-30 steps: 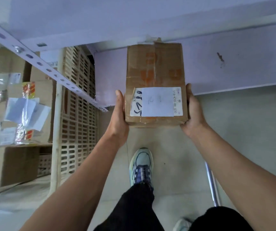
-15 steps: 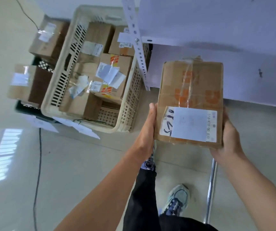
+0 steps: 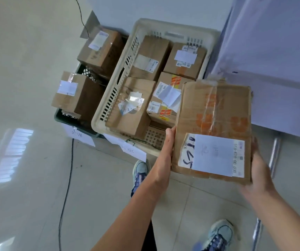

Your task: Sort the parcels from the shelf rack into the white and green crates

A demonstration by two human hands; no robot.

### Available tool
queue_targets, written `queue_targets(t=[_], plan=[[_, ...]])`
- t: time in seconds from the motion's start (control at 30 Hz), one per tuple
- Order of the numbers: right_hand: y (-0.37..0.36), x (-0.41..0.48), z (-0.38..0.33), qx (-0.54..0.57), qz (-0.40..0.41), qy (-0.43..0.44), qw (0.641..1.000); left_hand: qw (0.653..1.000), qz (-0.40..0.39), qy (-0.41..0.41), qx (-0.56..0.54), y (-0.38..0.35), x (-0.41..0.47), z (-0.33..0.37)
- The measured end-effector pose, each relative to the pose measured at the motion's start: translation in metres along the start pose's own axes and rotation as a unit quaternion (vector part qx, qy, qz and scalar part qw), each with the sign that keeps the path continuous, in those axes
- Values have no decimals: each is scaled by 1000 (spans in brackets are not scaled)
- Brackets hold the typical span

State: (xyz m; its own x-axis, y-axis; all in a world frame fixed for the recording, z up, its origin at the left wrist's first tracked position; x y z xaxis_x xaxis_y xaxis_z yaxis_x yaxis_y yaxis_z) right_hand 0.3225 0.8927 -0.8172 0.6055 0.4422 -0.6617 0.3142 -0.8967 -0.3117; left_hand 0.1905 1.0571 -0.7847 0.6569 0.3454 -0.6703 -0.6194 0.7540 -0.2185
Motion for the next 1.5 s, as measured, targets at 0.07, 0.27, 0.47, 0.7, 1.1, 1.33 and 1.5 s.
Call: queue_targets(t=[0.07, 0.27, 0.47, 0.7, 1.1, 1.33, 1.5], plan=[[-32, 7, 10, 8, 10, -4, 1000, 1000, 4, -7, 8, 33, 4, 15], [-146, 33, 28, 9, 6, -15, 1000, 999, 24, -20, 9, 135, 23, 66], [-238, 72, 42, -8, -10, -54, 998, 998, 39, -10, 52, 232, 62, 111], [-295, 112, 70, -50, 2, -93, 994, 996, 26, 52, 67, 307, 105, 130], [-322, 138, 106, -84, -9, -134, 987, 985, 58, 144, 73, 350, 143, 102], [-314, 126, 89, -108, -40, -114, 987, 978, 124, 98, 136, 350, 132, 122], [-289, 91, 37, -116, -48, -30, 992, 961, 212, -17, 177, 321, 92, 167]])
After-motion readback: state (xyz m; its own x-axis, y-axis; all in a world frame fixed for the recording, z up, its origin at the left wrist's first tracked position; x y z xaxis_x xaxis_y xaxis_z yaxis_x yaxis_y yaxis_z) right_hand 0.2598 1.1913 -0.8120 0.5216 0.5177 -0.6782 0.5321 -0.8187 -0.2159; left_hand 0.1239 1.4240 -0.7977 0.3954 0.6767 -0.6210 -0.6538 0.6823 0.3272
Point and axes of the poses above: each hand's wrist, its own x-axis towards the middle knuckle, its own y-axis out of the back of the hand, z = x × y, the point moved 6 cm from there along x, towards the middle knuckle, and after that the axes turned 1 degree about x, right-handed, at the moved point
